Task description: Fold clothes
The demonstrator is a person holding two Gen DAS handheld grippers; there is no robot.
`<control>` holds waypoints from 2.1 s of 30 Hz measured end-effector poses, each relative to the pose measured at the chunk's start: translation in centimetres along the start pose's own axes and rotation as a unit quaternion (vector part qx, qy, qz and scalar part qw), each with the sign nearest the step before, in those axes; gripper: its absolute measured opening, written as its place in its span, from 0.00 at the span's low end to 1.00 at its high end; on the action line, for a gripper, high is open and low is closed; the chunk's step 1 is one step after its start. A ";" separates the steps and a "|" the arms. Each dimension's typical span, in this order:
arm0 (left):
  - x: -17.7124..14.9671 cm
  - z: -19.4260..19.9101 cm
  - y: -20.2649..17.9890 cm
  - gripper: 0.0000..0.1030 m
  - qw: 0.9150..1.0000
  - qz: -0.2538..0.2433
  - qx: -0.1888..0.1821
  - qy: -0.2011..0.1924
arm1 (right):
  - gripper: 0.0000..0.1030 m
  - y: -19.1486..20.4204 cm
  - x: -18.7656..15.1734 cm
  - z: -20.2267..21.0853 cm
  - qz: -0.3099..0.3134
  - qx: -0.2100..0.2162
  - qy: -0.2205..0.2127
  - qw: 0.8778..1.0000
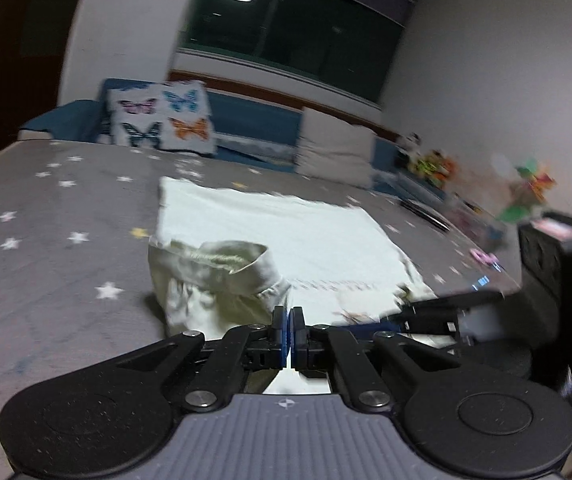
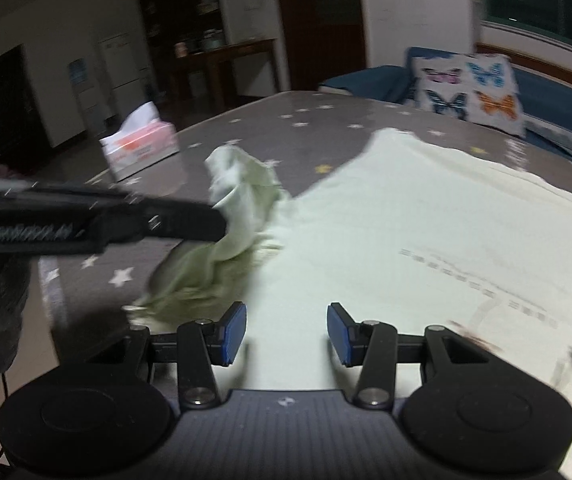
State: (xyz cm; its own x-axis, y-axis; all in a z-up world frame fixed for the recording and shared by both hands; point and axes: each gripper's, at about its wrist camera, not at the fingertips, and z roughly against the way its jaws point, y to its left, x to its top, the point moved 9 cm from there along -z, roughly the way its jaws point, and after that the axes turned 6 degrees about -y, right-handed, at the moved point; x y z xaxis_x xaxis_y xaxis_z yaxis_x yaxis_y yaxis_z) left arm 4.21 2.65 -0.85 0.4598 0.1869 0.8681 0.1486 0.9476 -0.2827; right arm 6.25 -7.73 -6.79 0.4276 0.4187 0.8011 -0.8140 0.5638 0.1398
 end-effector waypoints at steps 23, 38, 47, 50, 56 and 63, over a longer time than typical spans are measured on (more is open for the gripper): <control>-2.3 -0.1 3.0 0.04 0.998 -0.015 0.025 0.049 | 0.41 -2.0 0.6 0.0 -0.032 -0.011 -0.008 0.999; -4.1 -0.9 2.5 0.11 0.995 -0.052 0.014 0.081 | 0.05 -1.3 -1.0 0.0 -0.027 -0.024 0.009 0.999; -1.7 -0.8 2.6 0.12 0.996 -0.066 0.025 0.055 | 0.12 -1.9 -1.3 0.6 -0.037 -0.029 0.014 0.999; -1.0 -1.9 3.3 0.11 0.995 -0.071 0.037 0.055 | 0.12 -1.7 -0.3 1.2 -0.029 -0.029 -0.004 0.999; -1.6 -4.8 4.0 0.12 0.993 -0.079 0.037 0.081 | 0.12 -0.7 0.5 0.1 -0.015 -0.006 -0.011 1.000; -2.1 -5.3 4.3 0.12 0.989 -0.107 0.039 0.092 | 0.12 -1.1 -0.7 -1.9 -0.015 0.001 0.024 1.000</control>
State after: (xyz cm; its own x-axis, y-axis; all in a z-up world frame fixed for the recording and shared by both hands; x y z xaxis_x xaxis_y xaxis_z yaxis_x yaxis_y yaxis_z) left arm 8.49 4.93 -6.01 0.5774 -0.0637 0.8140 0.1948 0.9789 -0.0616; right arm 7.60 -7.28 -8.63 0.4698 0.4360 0.7676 -0.8013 0.5755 0.1634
